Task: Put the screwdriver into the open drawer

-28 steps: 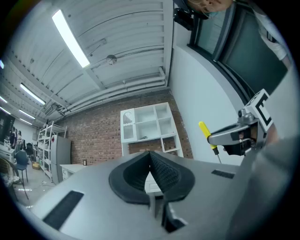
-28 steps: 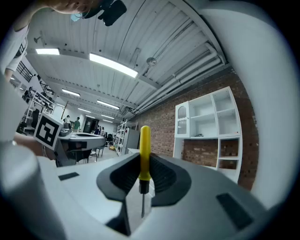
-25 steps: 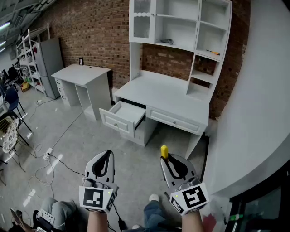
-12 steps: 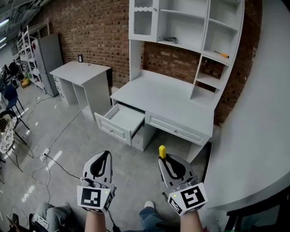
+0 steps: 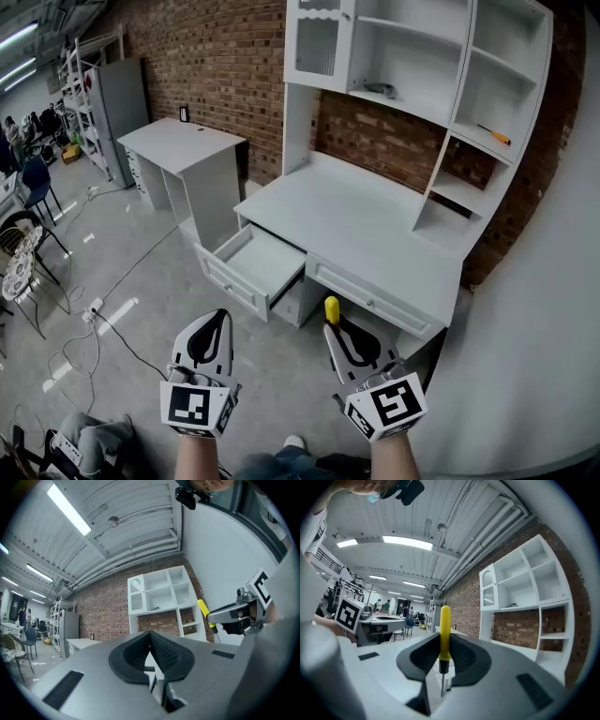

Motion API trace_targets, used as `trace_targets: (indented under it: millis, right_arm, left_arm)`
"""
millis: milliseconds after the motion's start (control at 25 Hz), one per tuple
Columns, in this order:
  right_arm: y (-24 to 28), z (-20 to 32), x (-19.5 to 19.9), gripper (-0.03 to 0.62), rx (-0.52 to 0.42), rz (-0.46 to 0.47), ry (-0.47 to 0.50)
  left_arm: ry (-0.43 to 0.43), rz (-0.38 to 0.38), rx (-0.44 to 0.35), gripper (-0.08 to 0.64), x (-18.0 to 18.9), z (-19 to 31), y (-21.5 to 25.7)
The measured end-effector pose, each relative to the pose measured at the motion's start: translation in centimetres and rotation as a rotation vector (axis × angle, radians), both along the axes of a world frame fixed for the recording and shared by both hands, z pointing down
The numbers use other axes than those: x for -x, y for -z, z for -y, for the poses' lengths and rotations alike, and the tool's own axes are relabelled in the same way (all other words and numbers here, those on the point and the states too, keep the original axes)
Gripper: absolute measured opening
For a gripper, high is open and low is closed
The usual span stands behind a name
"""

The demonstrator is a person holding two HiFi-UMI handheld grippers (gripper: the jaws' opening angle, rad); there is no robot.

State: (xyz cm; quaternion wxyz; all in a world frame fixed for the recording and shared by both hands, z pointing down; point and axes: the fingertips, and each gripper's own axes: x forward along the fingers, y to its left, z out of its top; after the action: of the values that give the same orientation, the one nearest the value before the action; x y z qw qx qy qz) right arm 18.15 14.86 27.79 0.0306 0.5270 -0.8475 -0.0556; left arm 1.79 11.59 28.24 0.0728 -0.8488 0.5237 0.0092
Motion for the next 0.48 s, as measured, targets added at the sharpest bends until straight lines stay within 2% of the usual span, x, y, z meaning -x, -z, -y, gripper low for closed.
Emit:
trace_targets:
  millis: [320, 480]
  right_arm:
    - [-0.8, 5.0, -0.6, 0.071, 0.015, 0.008, 0.049]
    - [-1.2, 7.8, -1.3, 0.071, 0.015, 0.009, 0.035]
  left_arm:
    - [0.06, -0.015, 0.019, 0.014, 0.2, 4.4, -0.5]
    - [0.054, -0.01, 0.004, 0.014, 0.0, 7.5, -0.6]
